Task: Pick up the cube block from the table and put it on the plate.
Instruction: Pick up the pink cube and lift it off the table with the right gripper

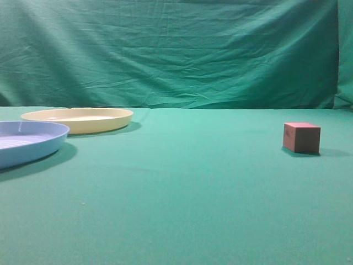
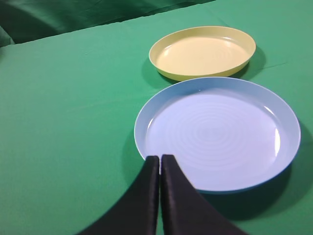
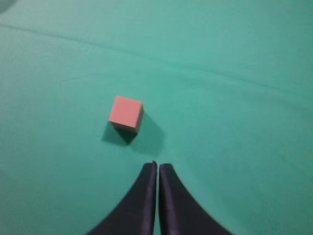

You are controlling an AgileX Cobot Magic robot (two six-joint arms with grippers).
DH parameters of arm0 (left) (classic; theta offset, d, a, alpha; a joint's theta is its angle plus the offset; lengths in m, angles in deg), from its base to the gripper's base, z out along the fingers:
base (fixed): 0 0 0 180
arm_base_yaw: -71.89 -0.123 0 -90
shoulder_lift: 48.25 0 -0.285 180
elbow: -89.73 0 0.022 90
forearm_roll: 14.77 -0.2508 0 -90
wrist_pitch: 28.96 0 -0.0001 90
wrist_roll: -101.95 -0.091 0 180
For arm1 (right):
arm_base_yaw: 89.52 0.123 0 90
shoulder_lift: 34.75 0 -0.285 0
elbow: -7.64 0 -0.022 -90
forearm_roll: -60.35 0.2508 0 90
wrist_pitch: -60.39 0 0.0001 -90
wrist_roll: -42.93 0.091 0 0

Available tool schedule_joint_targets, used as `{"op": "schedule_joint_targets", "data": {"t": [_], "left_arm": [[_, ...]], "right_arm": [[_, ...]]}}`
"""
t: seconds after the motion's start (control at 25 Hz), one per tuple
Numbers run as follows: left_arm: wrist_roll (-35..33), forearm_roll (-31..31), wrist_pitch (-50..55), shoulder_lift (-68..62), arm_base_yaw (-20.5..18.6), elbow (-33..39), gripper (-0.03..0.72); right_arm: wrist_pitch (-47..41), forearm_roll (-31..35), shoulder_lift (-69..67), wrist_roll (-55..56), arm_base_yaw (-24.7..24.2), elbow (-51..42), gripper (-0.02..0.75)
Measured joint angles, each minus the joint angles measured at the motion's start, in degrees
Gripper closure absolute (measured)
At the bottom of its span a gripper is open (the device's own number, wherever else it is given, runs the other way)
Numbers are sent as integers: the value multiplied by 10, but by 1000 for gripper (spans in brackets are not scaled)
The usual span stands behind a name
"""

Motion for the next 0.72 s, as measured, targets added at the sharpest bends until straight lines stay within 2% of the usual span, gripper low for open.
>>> {"op": "schedule_joint_targets", "data": {"t": [0.12, 0.24, 0.32, 0.4, 0.48, 0.56, 0.6, 0.72], "left_arm": [[0, 0, 0, 0, 0, 0, 688], [0, 0, 0, 0, 0, 0, 688], [0, 0, 0, 0, 0, 0, 688], [0, 0, 0, 0, 0, 0, 688], [0, 0, 0, 0, 0, 0, 688], [0, 0, 0, 0, 0, 0, 688], [0, 0, 0, 0, 0, 0, 688], [0, 0, 0, 0, 0, 0, 688]], "right_arm": [[11, -32, -56, 4, 54, 23, 738], [29, -42, -112, 7, 66, 44, 738], [40, -36, -145, 7, 68, 55, 619], [45, -33, -180, -7, 71, 61, 464], [49, -26, -210, -15, 76, 69, 255], [55, -22, -240, -16, 82, 75, 125], [60, -21, -256, -16, 84, 78, 92], [73, -18, -299, -16, 88, 89, 92]]}}
